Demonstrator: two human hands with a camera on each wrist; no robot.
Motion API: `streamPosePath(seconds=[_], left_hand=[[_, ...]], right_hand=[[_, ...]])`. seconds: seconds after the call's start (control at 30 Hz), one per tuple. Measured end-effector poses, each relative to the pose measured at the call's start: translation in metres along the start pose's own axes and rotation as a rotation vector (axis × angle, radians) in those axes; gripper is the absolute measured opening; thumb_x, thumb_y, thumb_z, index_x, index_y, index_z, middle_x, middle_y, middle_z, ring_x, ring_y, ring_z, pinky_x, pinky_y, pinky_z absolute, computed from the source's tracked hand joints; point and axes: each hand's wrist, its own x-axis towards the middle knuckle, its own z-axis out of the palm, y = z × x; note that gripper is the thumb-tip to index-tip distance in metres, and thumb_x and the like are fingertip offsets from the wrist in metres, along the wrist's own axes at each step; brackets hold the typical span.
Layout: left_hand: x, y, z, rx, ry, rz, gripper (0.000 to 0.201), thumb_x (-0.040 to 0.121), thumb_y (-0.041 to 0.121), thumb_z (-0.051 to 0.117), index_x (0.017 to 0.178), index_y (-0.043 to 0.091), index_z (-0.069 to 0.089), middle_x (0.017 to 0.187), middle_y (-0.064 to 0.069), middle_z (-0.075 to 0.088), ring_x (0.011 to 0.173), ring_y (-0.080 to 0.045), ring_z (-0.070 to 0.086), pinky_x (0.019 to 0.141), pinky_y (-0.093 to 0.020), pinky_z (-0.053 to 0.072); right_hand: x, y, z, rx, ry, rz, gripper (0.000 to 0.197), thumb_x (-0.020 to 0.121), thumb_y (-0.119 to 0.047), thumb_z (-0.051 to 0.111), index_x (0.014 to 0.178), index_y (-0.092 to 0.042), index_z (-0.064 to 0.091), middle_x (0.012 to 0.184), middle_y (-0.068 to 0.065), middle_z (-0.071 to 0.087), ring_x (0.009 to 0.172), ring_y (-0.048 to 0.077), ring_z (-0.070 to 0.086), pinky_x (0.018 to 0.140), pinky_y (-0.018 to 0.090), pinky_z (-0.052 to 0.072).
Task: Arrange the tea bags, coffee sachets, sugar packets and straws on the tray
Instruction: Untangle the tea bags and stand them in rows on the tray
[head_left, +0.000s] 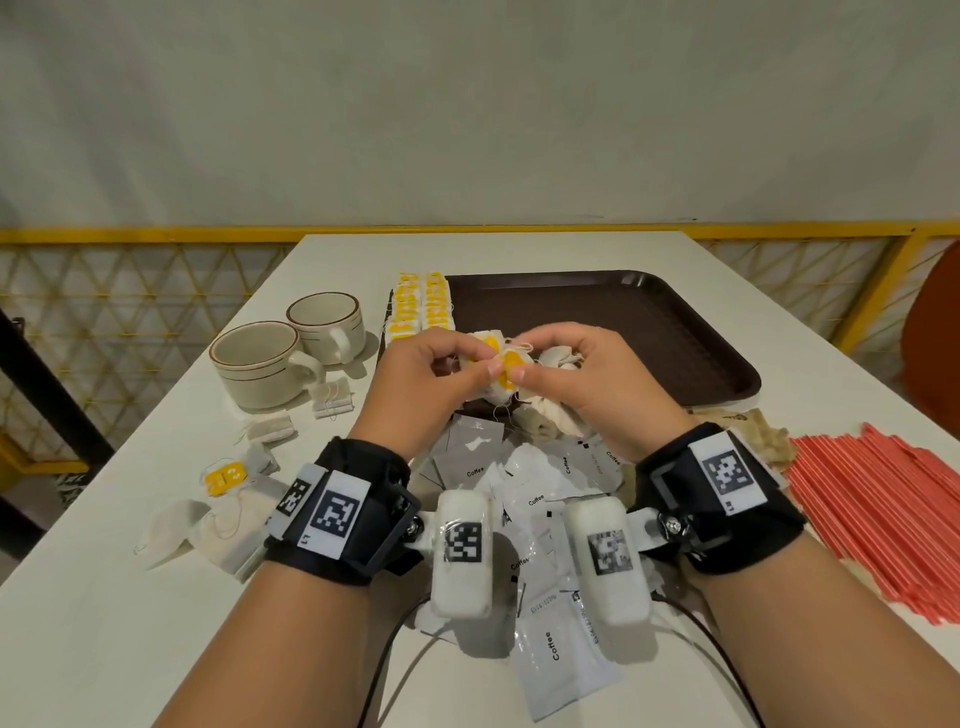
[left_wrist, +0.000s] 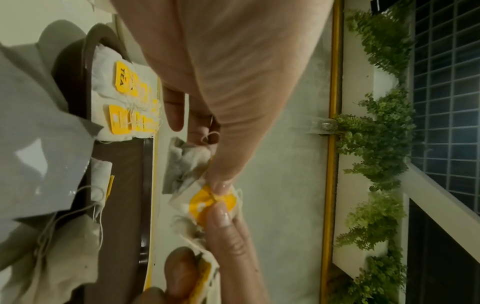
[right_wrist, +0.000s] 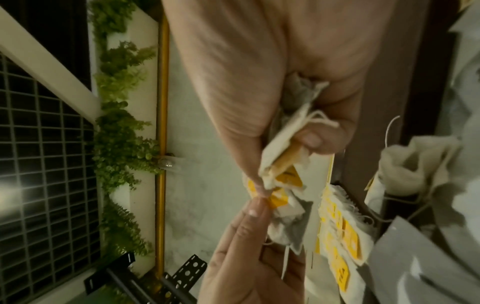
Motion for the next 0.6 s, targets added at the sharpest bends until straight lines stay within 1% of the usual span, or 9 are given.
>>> streamPosePath(seconds=[0.07, 0.17, 0.2, 0.27, 0.37, 0.4, 0.47, 0.53, 0.6], left_hand=[[0.0, -0.001, 0.001, 0.008, -0.016, 0.003, 0.011, 0.083, 0.015, 0.071, 0.08, 0.026, 0.073, 0.087, 0.004, 0.069, 0.082, -0.018, 0.061, 0.079, -0.031, 0.051], [0.002, -0.005, -0.001, 0.022, 0.029, 0.004, 0.023, 0.088, 0.006, 0.063, 0.085, 0.027, 0.072, 0.092, 0.005, 0.071, 0.091, -0.015, 0.063, 0.083, -0.019, 0.049], [0.003, -0.006, -0.002, 0.026, 0.058, 0.007, 0.026, 0.088, 0.003, 0.062, 0.086, 0.027, 0.071, 0.09, 0.002, 0.07, 0.087, -0.014, 0.062, 0.081, -0.018, 0.048], [0.004, -0.008, -0.003, 0.005, 0.121, 0.009, 0.029, 0.087, 0.0, 0.062, 0.09, 0.028, 0.067, 0.081, -0.002, 0.064, 0.076, -0.01, 0.057, 0.076, -0.023, 0.048], [0.005, -0.01, -0.005, -0.043, 0.171, -0.023, 0.028, 0.085, 0.003, 0.066, 0.102, 0.024, 0.058, 0.068, 0.007, 0.063, 0.067, -0.008, 0.055, 0.068, -0.02, 0.047], [0.005, -0.009, -0.005, -0.05, 0.167, -0.029, 0.028, 0.085, 0.004, 0.068, 0.102, 0.022, 0.057, 0.064, 0.009, 0.063, 0.066, -0.007, 0.056, 0.068, -0.018, 0.047], [0.004, -0.006, -0.004, -0.078, 0.12, -0.03, 0.02, 0.083, 0.003, 0.069, 0.094, 0.019, 0.061, 0.068, 0.009, 0.066, 0.068, -0.006, 0.06, 0.07, -0.017, 0.049], [0.002, -0.002, -0.001, -0.083, 0.056, -0.018, 0.014, 0.082, 0.004, 0.071, 0.085, 0.017, 0.066, 0.078, 0.006, 0.068, 0.073, -0.004, 0.062, 0.072, -0.017, 0.051], [0.0, 0.001, 0.001, -0.098, 0.015, -0.013, 0.013, 0.082, 0.005, 0.071, 0.081, 0.017, 0.068, 0.08, 0.008, 0.069, 0.075, -0.005, 0.062, 0.074, -0.019, 0.053]], right_hand=[[0.002, 0.002, -0.001, -0.036, 0.027, 0.004, 0.011, 0.078, -0.016, 0.078, 0.078, -0.025, 0.072, 0.093, 0.002, 0.067, 0.076, 0.014, 0.061, 0.073, 0.035, 0.05], [0.005, 0.003, -0.007, -0.03, 0.1, 0.002, 0.01, 0.074, -0.023, 0.079, 0.072, -0.024, 0.07, 0.093, 0.005, 0.069, 0.083, 0.022, 0.064, 0.082, 0.044, 0.053], [0.005, 0.003, -0.009, -0.012, 0.125, -0.003, 0.01, 0.074, -0.022, 0.079, 0.071, -0.025, 0.07, 0.095, 0.005, 0.068, 0.086, 0.023, 0.065, 0.086, 0.046, 0.053], [0.004, 0.001, -0.012, 0.075, 0.121, -0.002, 0.012, 0.077, -0.012, 0.078, 0.073, -0.021, 0.07, 0.093, 0.009, 0.067, 0.082, 0.023, 0.063, 0.083, 0.044, 0.053], [0.001, -0.003, -0.012, 0.148, -0.001, 0.046, 0.008, 0.079, -0.011, 0.075, 0.081, -0.008, 0.069, 0.09, 0.032, 0.063, 0.077, 0.03, 0.056, 0.072, 0.042, 0.045], [0.0, -0.004, -0.011, 0.168, -0.037, 0.063, 0.008, 0.079, -0.011, 0.075, 0.083, -0.008, 0.069, 0.09, 0.033, 0.063, 0.075, 0.03, 0.056, 0.069, 0.04, 0.046], [-0.001, -0.004, -0.008, 0.252, -0.081, 0.111, 0.008, 0.08, -0.006, 0.071, 0.086, -0.007, 0.067, 0.083, 0.02, 0.068, 0.069, 0.023, 0.063, 0.063, 0.03, 0.053], [-0.001, -0.004, -0.003, 0.342, -0.088, 0.146, 0.007, 0.08, -0.004, 0.069, 0.086, -0.008, 0.066, 0.077, 0.008, 0.069, 0.063, 0.013, 0.065, 0.056, 0.022, 0.053], [0.0, -0.003, 0.0, 0.404, -0.06, 0.167, 0.006, 0.082, -0.003, 0.067, 0.087, -0.007, 0.066, 0.078, 0.008, 0.069, 0.063, 0.012, 0.066, 0.056, 0.022, 0.054]])
